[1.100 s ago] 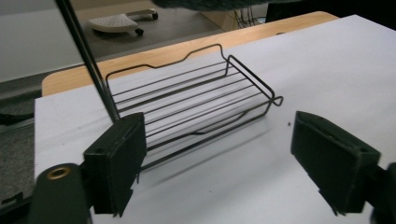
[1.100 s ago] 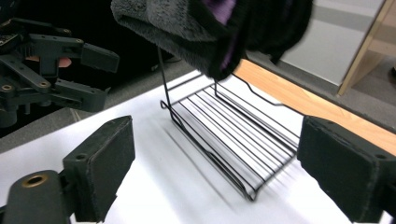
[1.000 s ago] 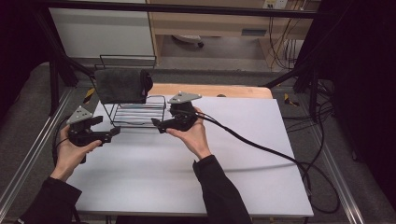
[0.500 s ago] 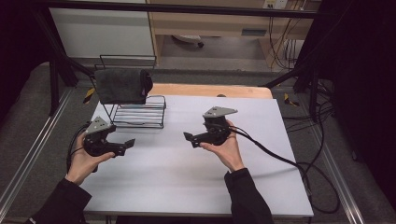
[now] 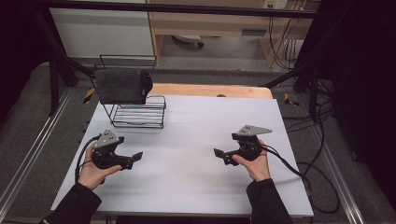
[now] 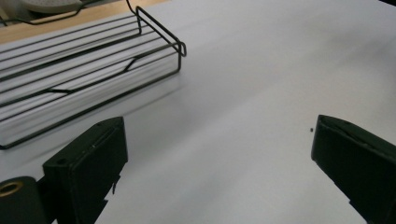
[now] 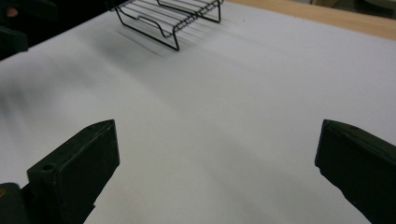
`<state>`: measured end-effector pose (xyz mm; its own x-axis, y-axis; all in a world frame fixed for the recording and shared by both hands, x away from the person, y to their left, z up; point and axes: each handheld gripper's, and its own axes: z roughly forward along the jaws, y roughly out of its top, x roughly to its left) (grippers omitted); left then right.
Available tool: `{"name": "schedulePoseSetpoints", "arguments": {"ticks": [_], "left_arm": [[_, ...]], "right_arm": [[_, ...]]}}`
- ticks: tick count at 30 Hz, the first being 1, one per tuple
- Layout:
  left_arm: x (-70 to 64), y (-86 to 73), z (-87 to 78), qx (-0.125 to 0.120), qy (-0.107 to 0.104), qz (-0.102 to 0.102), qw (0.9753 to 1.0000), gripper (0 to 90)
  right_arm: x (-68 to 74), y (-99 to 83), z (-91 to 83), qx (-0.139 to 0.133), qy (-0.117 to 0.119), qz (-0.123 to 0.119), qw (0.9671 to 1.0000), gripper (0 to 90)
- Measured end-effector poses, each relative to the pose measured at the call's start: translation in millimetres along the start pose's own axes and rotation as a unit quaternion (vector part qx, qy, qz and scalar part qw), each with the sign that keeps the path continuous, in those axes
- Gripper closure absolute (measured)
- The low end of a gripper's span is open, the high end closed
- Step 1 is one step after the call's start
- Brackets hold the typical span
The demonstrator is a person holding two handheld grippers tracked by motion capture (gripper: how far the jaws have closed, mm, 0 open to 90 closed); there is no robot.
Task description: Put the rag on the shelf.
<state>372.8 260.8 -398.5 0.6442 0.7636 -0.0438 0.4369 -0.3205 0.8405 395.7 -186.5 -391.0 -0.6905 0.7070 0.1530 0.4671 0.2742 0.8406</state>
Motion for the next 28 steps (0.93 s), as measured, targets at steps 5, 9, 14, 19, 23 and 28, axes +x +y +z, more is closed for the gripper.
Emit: {"name": "schedulePoseSetpoints", "arguments": {"ticks": [5,9,14,19,23,28], "left_arm": [[-4.2,-13.4,8.0,0.020,-0.004,0.005,0.9998,4.2],[-3.8,-19.4,11.7,0.025,-0.010,0.007,0.9996,4.6],[-3.5,-26.5,12.1,0.027,-0.015,0.010,0.9995,5.0],[-1.2,-31.9,13.2,0.030,-0.011,0.009,0.9994,5.5],[-1.6,-34.7,12.6,0.032,-0.012,0.014,0.9993,5.5],[-2.6,-37.6,13.1,0.037,-0.016,0.016,0.9991,5.5]], "right_arm": [[-15.1,-28.6,-10.5,0.013,-0.018,0.010,0.9997,0.7],[-25.8,-48.4,-19.9,0.013,-0.023,0.022,0.9994,0.7],[-34.5,-68.4,-32.1,0.013,-0.026,0.024,0.9993,0.8],[-38.4,-83.2,-39.9,0.021,-0.028,0.024,0.9991,0.8],[-38.6,-87.7,-40.9,0.024,-0.030,0.030,0.9988,0.8],[-38.1,-88.1,-39.6,0.026,-0.027,0.026,0.9990,0.8]]}}
